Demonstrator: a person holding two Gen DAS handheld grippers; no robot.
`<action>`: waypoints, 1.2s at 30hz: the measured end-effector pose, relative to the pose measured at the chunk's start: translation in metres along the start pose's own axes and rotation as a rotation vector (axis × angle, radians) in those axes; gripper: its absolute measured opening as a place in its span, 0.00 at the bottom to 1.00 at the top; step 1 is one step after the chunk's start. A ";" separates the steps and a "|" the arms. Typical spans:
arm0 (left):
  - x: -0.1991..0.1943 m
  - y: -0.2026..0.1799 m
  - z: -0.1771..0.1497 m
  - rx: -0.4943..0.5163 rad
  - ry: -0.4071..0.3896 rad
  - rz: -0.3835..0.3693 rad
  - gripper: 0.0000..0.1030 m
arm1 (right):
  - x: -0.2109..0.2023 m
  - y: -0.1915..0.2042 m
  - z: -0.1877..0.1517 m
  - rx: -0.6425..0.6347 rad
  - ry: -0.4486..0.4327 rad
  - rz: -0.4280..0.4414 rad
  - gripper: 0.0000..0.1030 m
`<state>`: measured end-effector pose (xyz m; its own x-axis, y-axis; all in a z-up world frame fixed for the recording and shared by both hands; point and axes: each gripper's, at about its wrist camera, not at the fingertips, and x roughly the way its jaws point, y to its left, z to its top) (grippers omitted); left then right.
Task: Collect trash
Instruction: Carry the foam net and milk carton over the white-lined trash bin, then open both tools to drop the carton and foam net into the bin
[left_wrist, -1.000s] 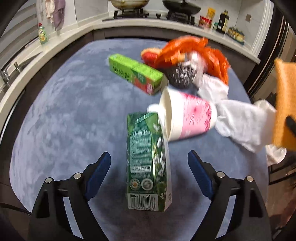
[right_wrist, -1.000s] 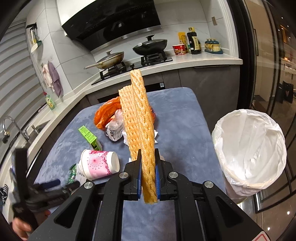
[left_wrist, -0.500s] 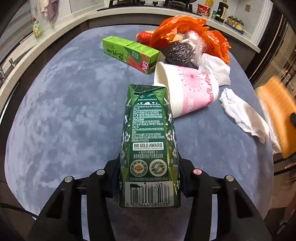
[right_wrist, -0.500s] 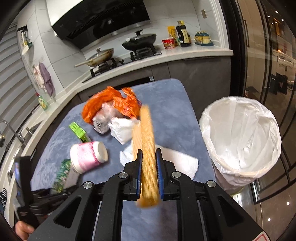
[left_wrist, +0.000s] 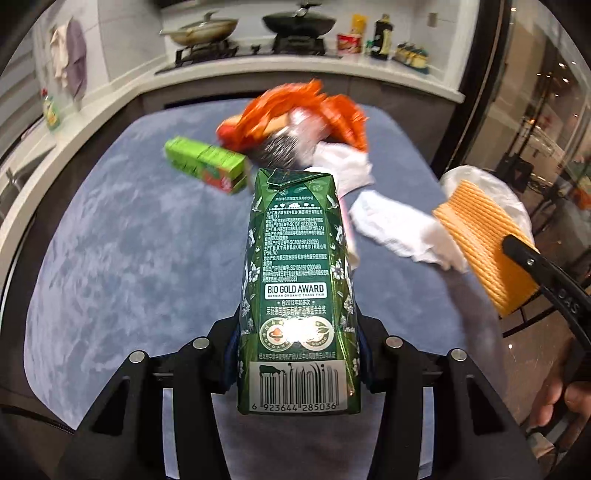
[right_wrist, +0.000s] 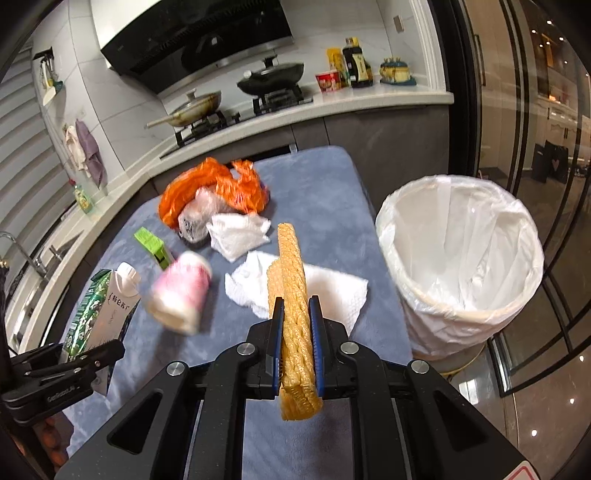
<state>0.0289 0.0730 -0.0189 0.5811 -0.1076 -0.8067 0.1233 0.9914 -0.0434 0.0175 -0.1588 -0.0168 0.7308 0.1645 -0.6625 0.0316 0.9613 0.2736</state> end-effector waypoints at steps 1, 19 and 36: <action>-0.002 -0.002 0.003 0.004 -0.009 -0.007 0.45 | -0.003 -0.001 0.003 0.003 -0.011 0.002 0.12; 0.006 -0.112 0.063 0.159 -0.093 -0.185 0.45 | -0.040 -0.102 0.046 0.187 -0.202 -0.195 0.12; 0.081 -0.231 0.085 0.312 -0.023 -0.302 0.45 | -0.003 -0.182 0.044 0.303 -0.152 -0.313 0.12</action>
<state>0.1161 -0.1713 -0.0245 0.4992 -0.3947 -0.7714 0.5257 0.8456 -0.0925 0.0397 -0.3436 -0.0336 0.7449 -0.1797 -0.6426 0.4487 0.8477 0.2830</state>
